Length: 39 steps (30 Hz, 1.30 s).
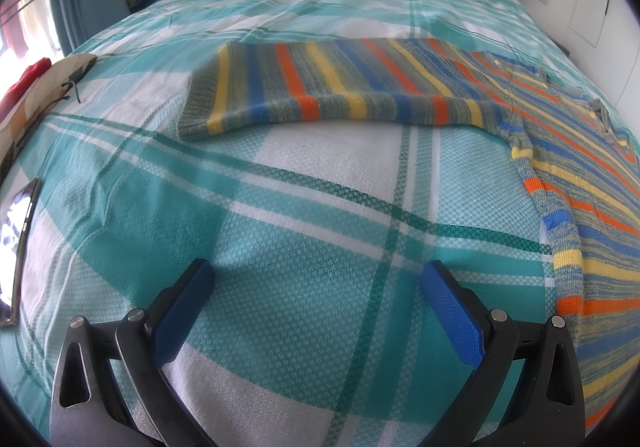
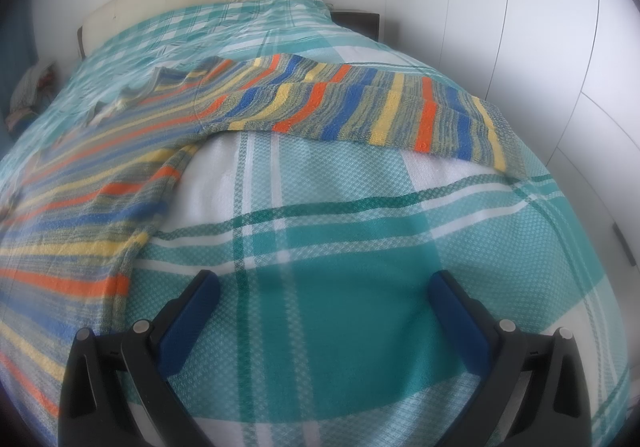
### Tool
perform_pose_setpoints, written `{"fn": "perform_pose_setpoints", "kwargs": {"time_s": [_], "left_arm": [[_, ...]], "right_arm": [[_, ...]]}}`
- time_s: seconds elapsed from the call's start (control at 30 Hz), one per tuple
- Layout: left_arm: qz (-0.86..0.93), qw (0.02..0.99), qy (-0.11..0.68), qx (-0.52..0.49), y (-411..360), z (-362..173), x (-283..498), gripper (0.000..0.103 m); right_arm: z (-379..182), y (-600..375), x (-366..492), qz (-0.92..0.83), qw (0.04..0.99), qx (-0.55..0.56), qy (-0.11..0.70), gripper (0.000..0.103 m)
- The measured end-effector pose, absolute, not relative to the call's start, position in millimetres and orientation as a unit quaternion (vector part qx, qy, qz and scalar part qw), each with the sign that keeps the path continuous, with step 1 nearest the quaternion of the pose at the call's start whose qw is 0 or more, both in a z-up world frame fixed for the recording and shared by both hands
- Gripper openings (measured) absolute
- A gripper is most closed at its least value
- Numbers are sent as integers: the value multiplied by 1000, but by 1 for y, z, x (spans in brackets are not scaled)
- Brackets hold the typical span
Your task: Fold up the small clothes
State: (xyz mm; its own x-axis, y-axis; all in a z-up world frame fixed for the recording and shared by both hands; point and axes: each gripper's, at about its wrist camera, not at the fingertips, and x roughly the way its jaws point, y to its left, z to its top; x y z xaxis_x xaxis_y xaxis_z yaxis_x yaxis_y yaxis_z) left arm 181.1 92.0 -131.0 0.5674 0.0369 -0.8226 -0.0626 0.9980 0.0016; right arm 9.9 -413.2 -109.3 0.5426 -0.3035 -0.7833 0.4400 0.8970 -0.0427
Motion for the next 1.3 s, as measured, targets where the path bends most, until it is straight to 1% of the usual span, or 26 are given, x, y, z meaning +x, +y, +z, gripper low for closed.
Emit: {"fn": "perform_pose_setpoints", "kwargs": {"time_s": [1.3], "left_arm": [[54, 887, 458, -14, 89, -132, 182, 103]], "right_arm": [[-106, -412, 9, -212, 876, 83, 426, 102]]}}
